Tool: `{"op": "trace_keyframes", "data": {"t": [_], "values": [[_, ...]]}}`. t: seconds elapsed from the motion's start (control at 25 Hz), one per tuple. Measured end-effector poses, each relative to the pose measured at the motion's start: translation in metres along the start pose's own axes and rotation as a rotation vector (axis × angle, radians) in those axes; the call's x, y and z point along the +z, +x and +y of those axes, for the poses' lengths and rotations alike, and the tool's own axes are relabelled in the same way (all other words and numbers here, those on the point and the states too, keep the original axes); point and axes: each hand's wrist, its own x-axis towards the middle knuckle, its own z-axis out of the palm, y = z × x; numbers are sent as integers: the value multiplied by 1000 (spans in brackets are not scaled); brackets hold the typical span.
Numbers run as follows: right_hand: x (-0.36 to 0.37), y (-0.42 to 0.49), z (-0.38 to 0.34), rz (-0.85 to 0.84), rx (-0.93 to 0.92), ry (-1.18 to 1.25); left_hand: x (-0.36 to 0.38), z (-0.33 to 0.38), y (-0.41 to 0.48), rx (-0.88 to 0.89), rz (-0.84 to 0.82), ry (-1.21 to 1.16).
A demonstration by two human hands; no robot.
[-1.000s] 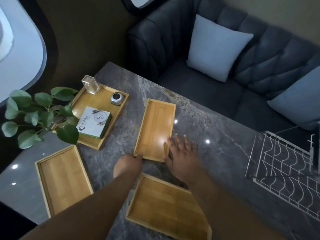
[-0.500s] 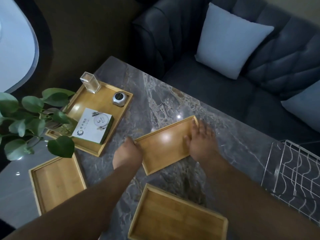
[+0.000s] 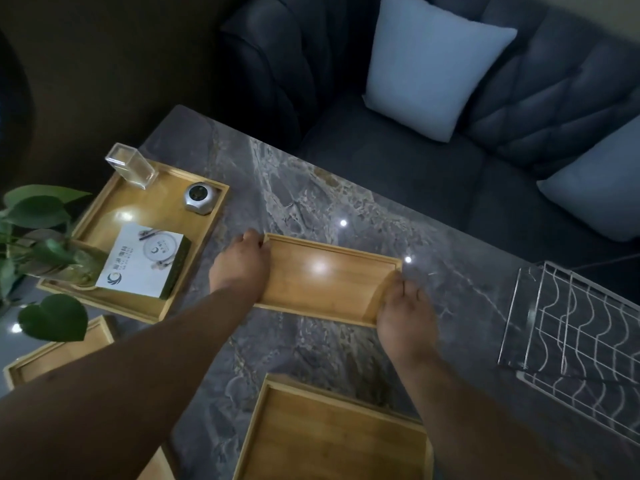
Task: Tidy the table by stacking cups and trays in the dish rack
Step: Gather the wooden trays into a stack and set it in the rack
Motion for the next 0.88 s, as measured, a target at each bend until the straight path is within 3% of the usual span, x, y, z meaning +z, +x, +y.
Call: {"op": "trace_keyframes", "data": {"t": [0.16,0.24,0.36,0.52,0.88], "values": [[1,3,7,5,225,294,0,-15,-19,136,47,166],[5,11,11,-43,297,316,0,-19,-21,168,22,213],[3,21,11,-113,292,277,-4,-13,-17,166,-36,226],[-9,-1,25,-55,230,336,-22,-6,-34,237,8,182],[-37,-150,71,-121,194,328,-40,-7,-164,295,-68,136]]}}
